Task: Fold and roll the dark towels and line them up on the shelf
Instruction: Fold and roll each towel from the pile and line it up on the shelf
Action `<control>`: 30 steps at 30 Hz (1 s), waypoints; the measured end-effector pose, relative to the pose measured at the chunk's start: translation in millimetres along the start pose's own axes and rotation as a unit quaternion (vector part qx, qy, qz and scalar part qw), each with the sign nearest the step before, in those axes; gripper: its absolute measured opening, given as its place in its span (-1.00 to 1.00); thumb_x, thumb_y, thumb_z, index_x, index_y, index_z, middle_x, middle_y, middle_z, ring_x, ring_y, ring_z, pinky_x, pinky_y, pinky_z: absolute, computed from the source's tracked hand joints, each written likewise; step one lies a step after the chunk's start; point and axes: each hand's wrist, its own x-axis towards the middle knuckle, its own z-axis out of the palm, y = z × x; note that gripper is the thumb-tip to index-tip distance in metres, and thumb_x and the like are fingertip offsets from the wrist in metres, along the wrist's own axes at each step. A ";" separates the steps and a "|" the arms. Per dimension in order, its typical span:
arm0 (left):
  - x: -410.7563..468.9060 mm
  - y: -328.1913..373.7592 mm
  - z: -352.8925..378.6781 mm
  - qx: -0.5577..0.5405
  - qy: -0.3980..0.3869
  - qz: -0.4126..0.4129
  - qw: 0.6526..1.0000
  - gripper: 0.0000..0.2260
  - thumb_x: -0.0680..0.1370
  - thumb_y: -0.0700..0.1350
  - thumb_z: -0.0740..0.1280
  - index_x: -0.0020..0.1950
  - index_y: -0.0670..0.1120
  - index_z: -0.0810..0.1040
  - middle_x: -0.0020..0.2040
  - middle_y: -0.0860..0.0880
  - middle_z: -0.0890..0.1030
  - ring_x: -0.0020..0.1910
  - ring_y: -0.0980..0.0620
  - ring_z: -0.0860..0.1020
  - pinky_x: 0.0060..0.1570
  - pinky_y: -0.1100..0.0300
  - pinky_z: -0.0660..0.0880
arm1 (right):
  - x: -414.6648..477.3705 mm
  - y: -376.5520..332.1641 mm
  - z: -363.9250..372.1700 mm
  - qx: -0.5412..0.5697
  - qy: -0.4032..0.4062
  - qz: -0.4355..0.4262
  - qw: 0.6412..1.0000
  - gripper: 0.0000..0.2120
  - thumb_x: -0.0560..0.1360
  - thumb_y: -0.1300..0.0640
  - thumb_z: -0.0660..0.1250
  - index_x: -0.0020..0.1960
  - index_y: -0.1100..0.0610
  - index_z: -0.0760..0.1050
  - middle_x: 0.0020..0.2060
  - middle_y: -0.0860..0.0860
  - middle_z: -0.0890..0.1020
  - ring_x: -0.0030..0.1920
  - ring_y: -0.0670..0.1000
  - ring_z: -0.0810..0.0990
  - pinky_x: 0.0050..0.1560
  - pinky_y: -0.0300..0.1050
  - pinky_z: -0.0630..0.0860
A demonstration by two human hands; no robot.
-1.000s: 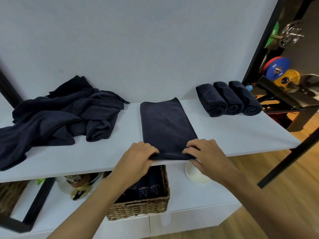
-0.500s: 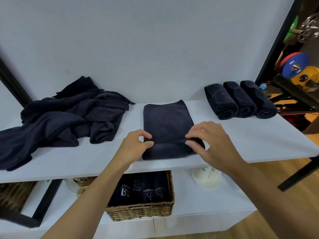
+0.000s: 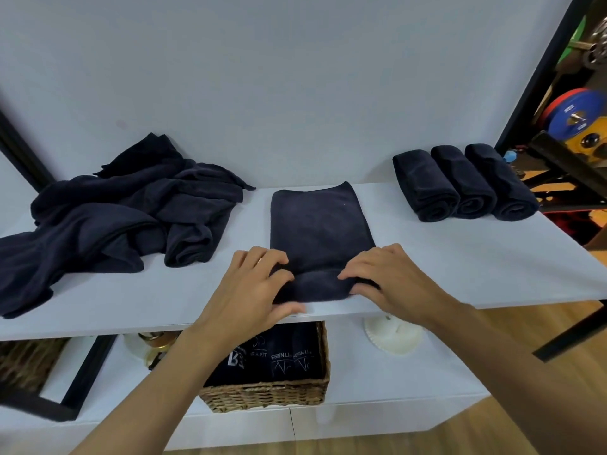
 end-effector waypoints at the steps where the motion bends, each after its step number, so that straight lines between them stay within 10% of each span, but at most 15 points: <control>1: 0.3 -1.7 0.6 0.010 -0.016 0.005 1.000 -0.66 0.41 0.16 0.47 -0.03 -0.09 0.67 0.05 -0.03 0.58 0.04 -0.09 0.53 0.00 0.02 0.45 | 4.4 1.2 -2.6 0.042 -0.013 0.019 0.999 -0.86 0.54 0.04 0.37 0.08 -0.11 0.61 0.02 -0.22 0.62 0.05 -0.14 0.54 0.17 -0.09 0.35; 6: 25.0 -9.5 -5.8 -0.219 -0.096 -0.172 0.956 -0.92 0.48 -0.05 0.39 -0.07 0.02 0.66 -0.23 0.13 0.61 -0.17 0.09 0.53 -0.11 0.19 0.48 | 27.2 7.5 -22.6 0.233 -0.097 0.123 0.960 -0.85 0.58 0.12 0.32 0.06 -0.02 0.65 -0.01 -0.08 0.61 0.01 -0.05 0.55 0.13 -0.19 0.42; 15: 66.0 -38.8 -3.6 -0.387 -0.233 -0.314 0.835 -0.87 0.55 -0.21 0.31 0.00 -0.07 0.65 -0.10 0.00 0.65 -0.10 0.07 0.56 -0.03 0.22 0.44 | 22.5 5.9 -11.9 0.002 0.022 0.003 1.000 -0.71 0.50 -0.10 0.39 0.19 -0.05 0.60 0.12 -0.13 0.61 0.09 -0.05 0.54 0.13 -0.07 0.30; 22: 57.9 -22.0 -1.0 -0.111 -0.065 -0.110 0.985 -0.93 0.51 -0.09 0.38 -0.04 -0.01 0.64 -0.09 0.05 0.59 -0.11 0.00 0.53 -0.06 0.11 0.46 | 47.9 26.2 -6.2 0.210 -0.038 0.119 0.970 -0.91 0.56 0.03 0.34 0.04 -0.13 0.56 -0.07 -0.23 0.63 -0.08 -0.16 0.56 -0.02 -0.24 0.40; 26: 45.3 -19.0 11.8 0.012 -0.068 -0.015 0.998 -0.62 0.41 0.08 0.51 0.06 -0.16 0.65 -0.06 -0.06 0.59 -0.10 -0.10 0.54 -0.07 0.01 0.48 | 62.6 35.3 -11.6 0.284 -0.069 0.159 0.943 -0.93 0.54 0.03 0.37 -0.03 -0.12 0.50 -0.16 -0.17 0.68 -0.08 -0.15 0.60 -0.08 -0.22 0.47; 30: 63.4 -31.6 11.8 -0.089 -0.140 -0.088 0.982 -0.67 0.51 0.13 0.38 0.18 -0.04 0.60 0.03 0.02 0.59 -0.01 0.01 0.49 0.03 0.19 0.37 | 72.1 40.2 -15.8 0.263 -0.047 0.115 0.957 -0.88 0.50 0.07 0.42 -0.06 -0.15 0.56 -0.13 -0.16 0.65 -0.09 -0.21 0.58 -0.05 -0.27 0.41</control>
